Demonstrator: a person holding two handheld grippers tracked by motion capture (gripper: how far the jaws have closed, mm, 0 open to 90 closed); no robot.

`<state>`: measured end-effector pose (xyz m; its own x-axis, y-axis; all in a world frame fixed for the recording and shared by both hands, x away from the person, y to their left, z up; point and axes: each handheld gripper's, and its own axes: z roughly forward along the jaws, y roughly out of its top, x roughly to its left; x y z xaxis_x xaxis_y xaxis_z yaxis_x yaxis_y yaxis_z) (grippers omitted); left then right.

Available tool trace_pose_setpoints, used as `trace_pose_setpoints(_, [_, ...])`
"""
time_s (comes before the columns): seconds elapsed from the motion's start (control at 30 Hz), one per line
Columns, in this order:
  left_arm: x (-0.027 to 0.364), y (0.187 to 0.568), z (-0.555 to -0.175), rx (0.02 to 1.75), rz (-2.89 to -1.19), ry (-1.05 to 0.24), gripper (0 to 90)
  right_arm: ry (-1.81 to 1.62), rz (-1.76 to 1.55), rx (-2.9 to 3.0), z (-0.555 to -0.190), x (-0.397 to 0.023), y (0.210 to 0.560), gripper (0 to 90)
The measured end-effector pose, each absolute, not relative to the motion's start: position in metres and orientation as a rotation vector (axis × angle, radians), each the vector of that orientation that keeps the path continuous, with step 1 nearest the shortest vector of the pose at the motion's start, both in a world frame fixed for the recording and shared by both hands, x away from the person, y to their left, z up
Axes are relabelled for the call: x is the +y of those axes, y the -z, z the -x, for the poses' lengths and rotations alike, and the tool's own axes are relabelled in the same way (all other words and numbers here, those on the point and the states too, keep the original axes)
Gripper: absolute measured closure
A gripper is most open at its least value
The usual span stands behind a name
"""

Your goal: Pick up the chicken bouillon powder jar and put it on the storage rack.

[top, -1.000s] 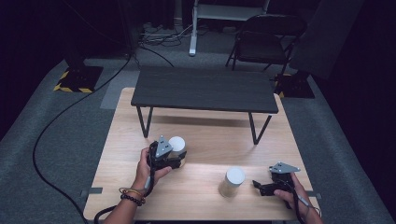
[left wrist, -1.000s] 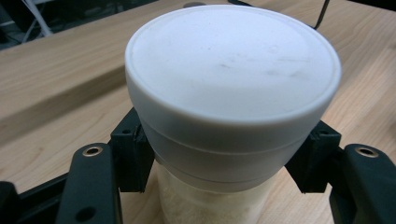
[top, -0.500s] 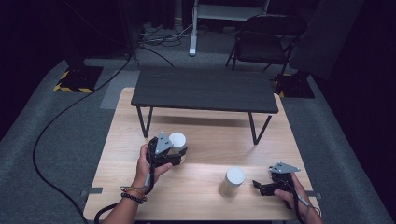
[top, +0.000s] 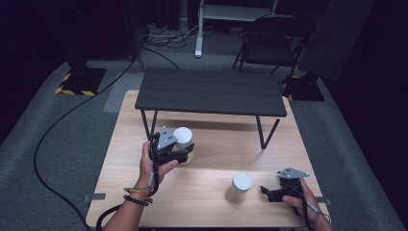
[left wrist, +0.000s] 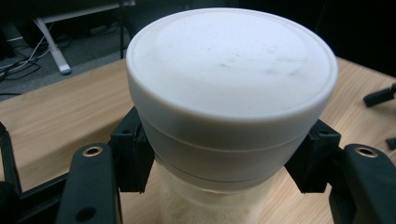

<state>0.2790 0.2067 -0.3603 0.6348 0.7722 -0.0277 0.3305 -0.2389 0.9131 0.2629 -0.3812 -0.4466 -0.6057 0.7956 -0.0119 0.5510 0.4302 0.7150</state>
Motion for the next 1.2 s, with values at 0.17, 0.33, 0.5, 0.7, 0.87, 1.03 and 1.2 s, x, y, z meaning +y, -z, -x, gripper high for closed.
trace_pose_setpoints(0.17, [0.205,0.344,-0.277,0.889,-1.807,-0.558,35.4,-0.977,-1.152,2.34,-0.263,-0.381,0.447,0.0])
trace_pose_setpoints(0.33, [0.202,0.327,-0.279,0.889,-1.805,-0.584,35.4,-0.977,-1.152,2.34,-0.263,-0.381,0.447,0.0])
trace_pose_setpoints(0.5, [0.205,0.31,-0.282,0.889,-1.781,-0.583,35.4,-0.977,-1.152,2.34,-0.263,-0.381,0.447,0.0])
trace_pose_setpoints(0.7, [0.206,0.286,-0.285,0.877,-1.77,-0.601,35.4,-0.977,-1.152,2.34,-0.263,-0.381,0.447,0.0])
trace_pose_setpoints(0.87, [0.204,0.268,-0.288,0.872,-1.765,-0.613,35.4,-0.977,-1.152,2.34,-0.263,-0.381,0.447,0.0])
trace_pose_setpoints(1.03, [0.201,0.255,-0.291,0.872,-1.745,-0.641,35.4,-0.976,-1.152,2.34,-0.263,-0.381,0.447,0.0])
trace_pose_setpoints(1.2, [0.201,0.245,-0.298,0.875,-1.725,-0.641,35.4,-0.977,-1.153,2.34,-0.263,-0.381,0.447,0.0])
